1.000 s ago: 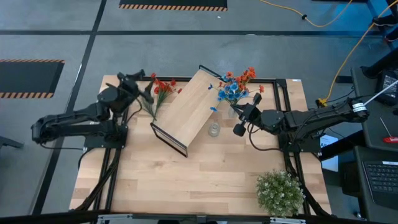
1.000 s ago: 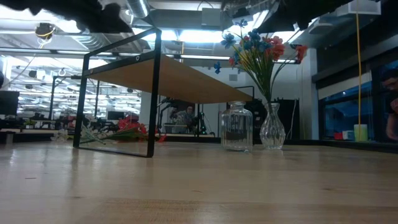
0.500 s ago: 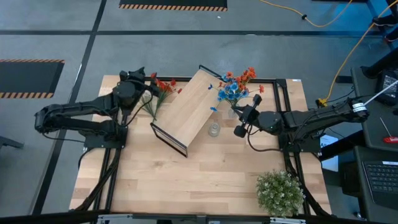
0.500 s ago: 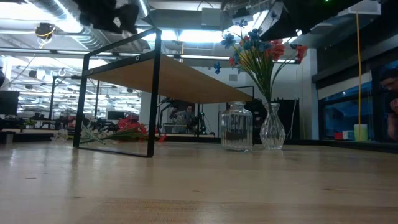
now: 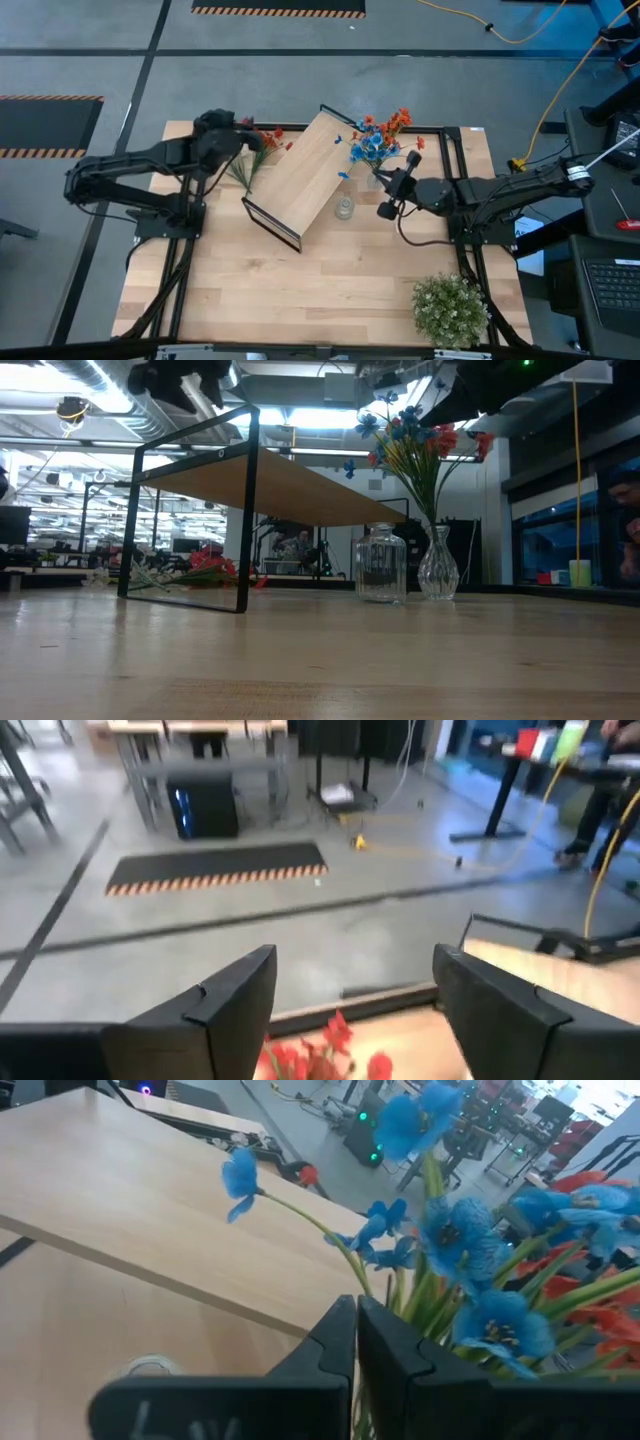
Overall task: Pick and place flowers into a vace then onto a shelf
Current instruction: Put the white flowers into the left transparent vase
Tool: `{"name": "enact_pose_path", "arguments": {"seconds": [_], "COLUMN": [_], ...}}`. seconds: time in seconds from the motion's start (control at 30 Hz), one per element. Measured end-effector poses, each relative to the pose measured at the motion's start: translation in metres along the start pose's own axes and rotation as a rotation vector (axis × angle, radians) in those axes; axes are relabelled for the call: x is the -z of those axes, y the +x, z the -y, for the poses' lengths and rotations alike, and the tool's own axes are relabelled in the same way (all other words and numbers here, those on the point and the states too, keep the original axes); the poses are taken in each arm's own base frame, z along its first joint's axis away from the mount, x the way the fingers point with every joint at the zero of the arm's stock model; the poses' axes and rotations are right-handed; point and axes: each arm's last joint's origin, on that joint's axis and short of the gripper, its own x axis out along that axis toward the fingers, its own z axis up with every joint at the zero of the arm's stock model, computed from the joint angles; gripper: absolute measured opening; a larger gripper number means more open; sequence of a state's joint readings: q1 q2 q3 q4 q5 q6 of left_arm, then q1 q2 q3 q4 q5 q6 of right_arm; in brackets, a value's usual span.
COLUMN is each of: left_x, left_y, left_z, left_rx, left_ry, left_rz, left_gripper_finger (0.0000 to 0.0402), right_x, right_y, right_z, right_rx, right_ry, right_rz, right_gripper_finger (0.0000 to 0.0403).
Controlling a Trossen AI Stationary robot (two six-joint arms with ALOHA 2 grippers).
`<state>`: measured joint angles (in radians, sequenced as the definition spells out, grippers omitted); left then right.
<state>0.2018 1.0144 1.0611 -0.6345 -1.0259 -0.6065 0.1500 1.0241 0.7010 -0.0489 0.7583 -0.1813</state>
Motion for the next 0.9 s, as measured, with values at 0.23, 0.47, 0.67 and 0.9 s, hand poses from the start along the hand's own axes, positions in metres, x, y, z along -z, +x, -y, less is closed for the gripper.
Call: {"name": "enact_pose_path", "arguments": {"seconds": [0.23,0.47,0.67,0.9], "left_x": [-0.014,-0.021,-0.014,-0.007], "left_y": [0.016,0.028,0.035,0.043], "left_z": [0.016,0.011,-0.004,-0.002], "left_rx": [-0.047,-0.135,-0.299,-0.369], "left_ry": [0.038,-0.076,-0.156,-0.289], "left_rz": [-0.197,-0.462,-0.574,-0.667], "left_gripper_finger": [0.0260,0.0260,0.0260,0.0260], "right_x": [0.001,0.004,0.006,0.006], "right_y": [0.000,0.004,0.006,0.007], "right_z": [0.006,0.010,0.014,0.015], "right_rx": [0.019,0.037,0.054,0.059], "right_ry": [-0.012,-0.046,-0.048,-0.071], "right_rz": [-0.013,-0.043,-0.058,-0.062], "right_gripper_finger": [0.0019,0.0019,0.0019,0.0019]}}
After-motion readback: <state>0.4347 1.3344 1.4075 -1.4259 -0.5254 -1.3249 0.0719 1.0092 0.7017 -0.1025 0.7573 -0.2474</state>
